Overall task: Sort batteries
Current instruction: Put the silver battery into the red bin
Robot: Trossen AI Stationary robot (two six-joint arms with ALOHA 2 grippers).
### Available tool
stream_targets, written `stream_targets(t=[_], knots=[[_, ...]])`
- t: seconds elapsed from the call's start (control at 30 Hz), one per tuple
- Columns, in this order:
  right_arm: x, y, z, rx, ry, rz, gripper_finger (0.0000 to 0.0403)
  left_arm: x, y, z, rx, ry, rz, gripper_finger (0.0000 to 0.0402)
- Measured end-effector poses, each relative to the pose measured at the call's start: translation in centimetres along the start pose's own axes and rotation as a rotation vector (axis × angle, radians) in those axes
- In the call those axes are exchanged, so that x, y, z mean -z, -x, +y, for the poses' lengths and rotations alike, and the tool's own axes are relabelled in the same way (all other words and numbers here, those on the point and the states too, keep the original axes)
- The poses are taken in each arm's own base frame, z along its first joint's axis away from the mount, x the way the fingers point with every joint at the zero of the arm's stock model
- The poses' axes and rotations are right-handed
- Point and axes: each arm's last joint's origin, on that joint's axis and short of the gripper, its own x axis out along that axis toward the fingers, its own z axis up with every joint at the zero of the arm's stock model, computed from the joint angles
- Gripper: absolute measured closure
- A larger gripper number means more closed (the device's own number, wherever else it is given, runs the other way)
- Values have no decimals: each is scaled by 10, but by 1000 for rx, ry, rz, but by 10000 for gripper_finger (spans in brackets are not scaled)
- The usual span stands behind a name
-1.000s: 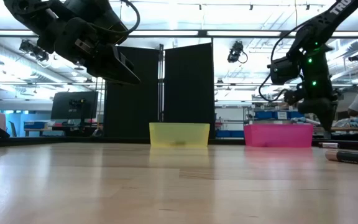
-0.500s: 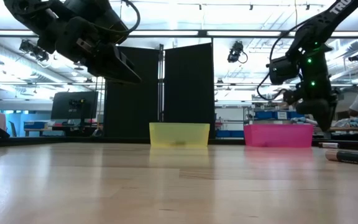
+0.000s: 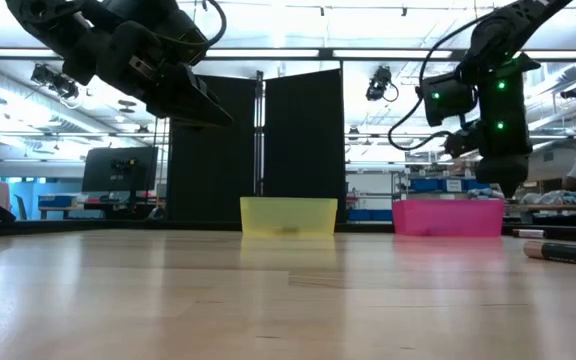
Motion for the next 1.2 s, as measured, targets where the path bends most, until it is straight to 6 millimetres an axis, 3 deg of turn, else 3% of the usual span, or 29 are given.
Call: stream_targets(t=[0.23, 0.37, 0.5, 0.6, 1.2], knots=[[-1, 3, 19, 10, 133, -21, 394, 0, 0, 0, 0, -4, -1, 396], [-8, -6, 39, 17, 249, -2, 394, 0, 0, 0, 0, -8, -2, 396], [-5, -21, 51, 52, 349, 129, 394, 0, 0, 0, 0, -9, -2, 396], [-5, -29, 49, 76, 330, 224, 394, 0, 0, 0, 0, -10, -1, 396], [-12, -68, 14, 164, 293, 259, 394, 1, 0, 0, 1, -10, 6, 396]])
